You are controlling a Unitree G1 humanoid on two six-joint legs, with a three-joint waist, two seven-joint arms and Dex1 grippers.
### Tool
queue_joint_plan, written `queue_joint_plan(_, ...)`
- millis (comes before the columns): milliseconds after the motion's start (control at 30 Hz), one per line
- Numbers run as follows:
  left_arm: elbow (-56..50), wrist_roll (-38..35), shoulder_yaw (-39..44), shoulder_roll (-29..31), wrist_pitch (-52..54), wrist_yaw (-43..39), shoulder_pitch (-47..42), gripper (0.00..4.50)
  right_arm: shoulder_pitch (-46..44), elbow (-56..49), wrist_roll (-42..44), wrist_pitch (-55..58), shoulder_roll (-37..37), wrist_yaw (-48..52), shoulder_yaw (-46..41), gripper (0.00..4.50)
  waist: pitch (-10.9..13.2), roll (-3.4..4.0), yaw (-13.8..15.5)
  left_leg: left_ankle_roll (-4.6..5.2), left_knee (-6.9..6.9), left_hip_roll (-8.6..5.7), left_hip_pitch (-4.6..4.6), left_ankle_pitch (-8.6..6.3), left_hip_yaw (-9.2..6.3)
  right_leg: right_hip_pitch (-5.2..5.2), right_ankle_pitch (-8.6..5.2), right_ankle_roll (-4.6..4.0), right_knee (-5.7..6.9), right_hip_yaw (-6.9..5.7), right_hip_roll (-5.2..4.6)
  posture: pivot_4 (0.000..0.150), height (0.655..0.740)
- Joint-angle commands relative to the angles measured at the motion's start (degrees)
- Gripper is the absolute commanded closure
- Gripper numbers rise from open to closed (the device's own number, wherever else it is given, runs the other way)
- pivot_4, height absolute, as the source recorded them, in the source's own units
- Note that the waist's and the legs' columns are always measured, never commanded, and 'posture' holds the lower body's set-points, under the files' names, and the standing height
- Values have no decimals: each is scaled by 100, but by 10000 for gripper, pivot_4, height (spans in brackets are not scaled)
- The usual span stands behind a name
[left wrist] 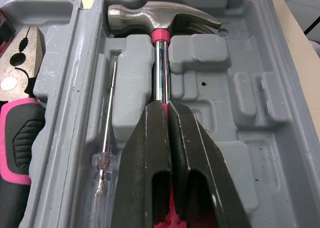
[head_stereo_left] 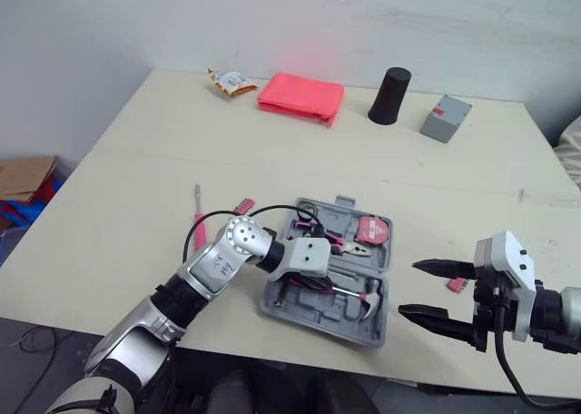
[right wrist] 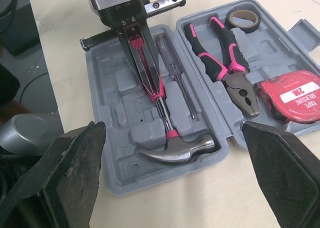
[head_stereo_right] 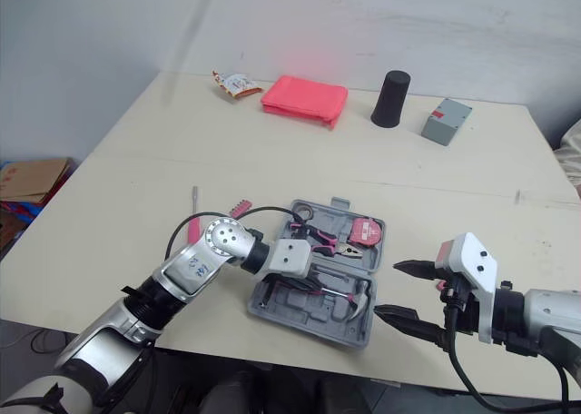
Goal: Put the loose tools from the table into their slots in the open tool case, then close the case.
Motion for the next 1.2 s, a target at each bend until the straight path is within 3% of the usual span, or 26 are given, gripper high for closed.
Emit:
queue_joint_plan(33, 361, 341, -71, 124, 442, 81, 139, 44337, 38, -108, -44, -151, 76, -21, -19, 0, -3, 5, 7, 14, -1, 0, 0, 9, 0, -1, 0, 0, 0, -1, 0, 1500, 7348)
queue_joint_plan(200, -640, -931, 1150, 85, 1381, -58, -120, 44337, 154, -27, -121, -206, 130, -34, -307, 0, 22, 21, -8, 15, -1, 0, -15, 17, -1, -46, 2, 3, 6, -1, 2, 1500, 7348)
queue_joint_plan(267, -1022, -1678, 1876, 154, 2068, -84, -102, 44337, 293, 64, -169, -226, 173, -7, -576, 0, 30, 30, 8, 7, -1, 0, -57, 23, 0, -96, 2, 3, 18, -1, 2, 1500, 7348)
queue_joint_plan(367, -1249, -2095, 2794, 386, 2639, 348, 286, 44337, 626, 242, -393, -330, 257, 91, -991, 0, 32, 39, 40, -45, 8, 0, -128, 64, -4, -168, -5, 13, 38, -4, 7, 1500, 7348)
queue_joint_plan(467, -1640, -2344, 3760, 693, 3133, 897, 833, 36403, 981, 539, -586, -443, 306, 293, -1467, 0, 34, 41, 31, -54, -6, -3, -135, 61, -2, -191, -21, 12, 38, 5, 10, 1500, 7348)
queue_joint_plan(733, -2458, -2945, 7124, 1600, 3729, 1426, 3419, 1456, 1493, 2222, -1099, -831, 86, 1130, -2387, 0, 88, -1, -70, -57, -10, -5, -131, 55, -1, -189, -26, 7, 35, 6, 2, 1500, 7348)
queue_joint_plan(933, -1936, -2658, 8295, 1764, 3152, 1607, 4699, 275, 1335, 3292, -1498, -1253, -144, 1476, -2357, 0, 100, -13, -104, -17, -17, -10, -123, 23, -4, -177, -8, -6, 18, -1, -8, 1500, 7348)
queue_joint_plan(1200, -1796, -2738, 8391, 1828, 2756, 1865, 5004, 275, 997, 3758, -1712, -1481, -280, 1648, -2180, 0, 103, -11, -112, -46, -31, -10, -123, -2, -1, -177, -7, -19, -3, -7, -15, 1500, 7348)
